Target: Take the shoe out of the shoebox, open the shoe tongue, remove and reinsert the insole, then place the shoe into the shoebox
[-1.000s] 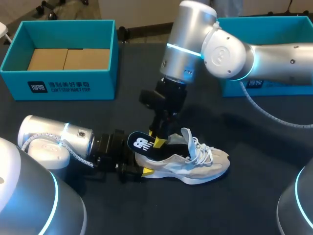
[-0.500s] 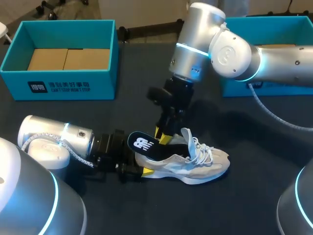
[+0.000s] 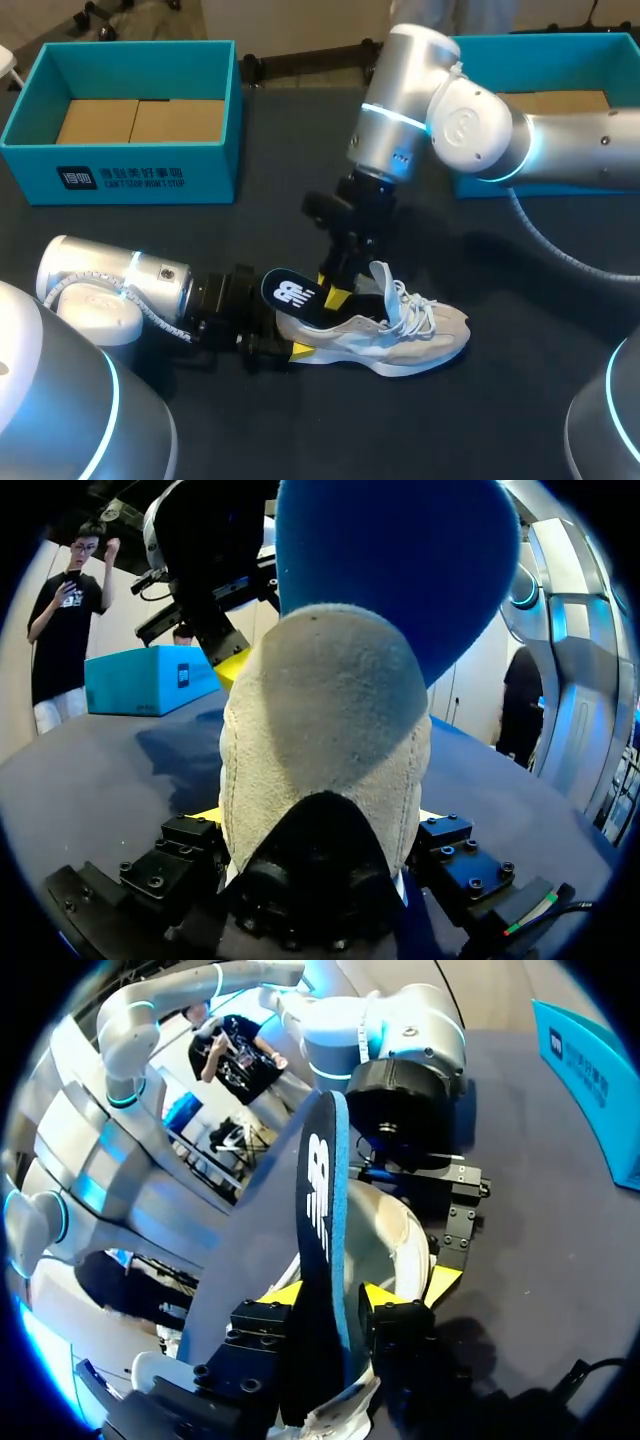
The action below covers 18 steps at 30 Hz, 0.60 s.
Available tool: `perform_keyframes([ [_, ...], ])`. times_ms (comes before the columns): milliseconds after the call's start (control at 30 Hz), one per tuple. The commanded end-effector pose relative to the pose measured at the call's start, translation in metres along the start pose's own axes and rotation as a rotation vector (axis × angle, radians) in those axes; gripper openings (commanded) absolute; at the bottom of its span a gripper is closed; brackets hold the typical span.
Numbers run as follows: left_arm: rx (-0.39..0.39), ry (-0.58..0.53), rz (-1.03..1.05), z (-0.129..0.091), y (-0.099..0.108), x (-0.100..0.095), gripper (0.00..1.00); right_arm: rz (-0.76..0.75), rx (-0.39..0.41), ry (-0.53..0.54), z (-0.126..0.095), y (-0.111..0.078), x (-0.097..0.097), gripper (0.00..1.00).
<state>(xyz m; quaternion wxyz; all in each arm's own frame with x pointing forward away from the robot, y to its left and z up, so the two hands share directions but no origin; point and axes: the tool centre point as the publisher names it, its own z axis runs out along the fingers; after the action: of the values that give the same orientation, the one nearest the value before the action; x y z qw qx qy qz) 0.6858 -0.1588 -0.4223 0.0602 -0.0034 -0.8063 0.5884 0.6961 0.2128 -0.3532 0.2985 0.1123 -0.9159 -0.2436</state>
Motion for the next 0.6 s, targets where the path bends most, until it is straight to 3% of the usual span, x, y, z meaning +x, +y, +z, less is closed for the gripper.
perform_keyframes([
  [33,-0.002,-0.004,0.000,0.001,0.001,0.000,0.00,0.020,-0.012,0.008,0.006,-0.004,-0.002,0.33],
  [233,-0.002,-0.004,0.000,0.001,0.001,0.000,0.00,0.050,-0.061,0.024,0.007,-0.009,0.001,0.26],
  [600,-0.002,-0.004,0.000,0.001,0.001,0.000,0.00,0.034,-0.088,0.045,0.010,-0.002,0.008,0.27],
])
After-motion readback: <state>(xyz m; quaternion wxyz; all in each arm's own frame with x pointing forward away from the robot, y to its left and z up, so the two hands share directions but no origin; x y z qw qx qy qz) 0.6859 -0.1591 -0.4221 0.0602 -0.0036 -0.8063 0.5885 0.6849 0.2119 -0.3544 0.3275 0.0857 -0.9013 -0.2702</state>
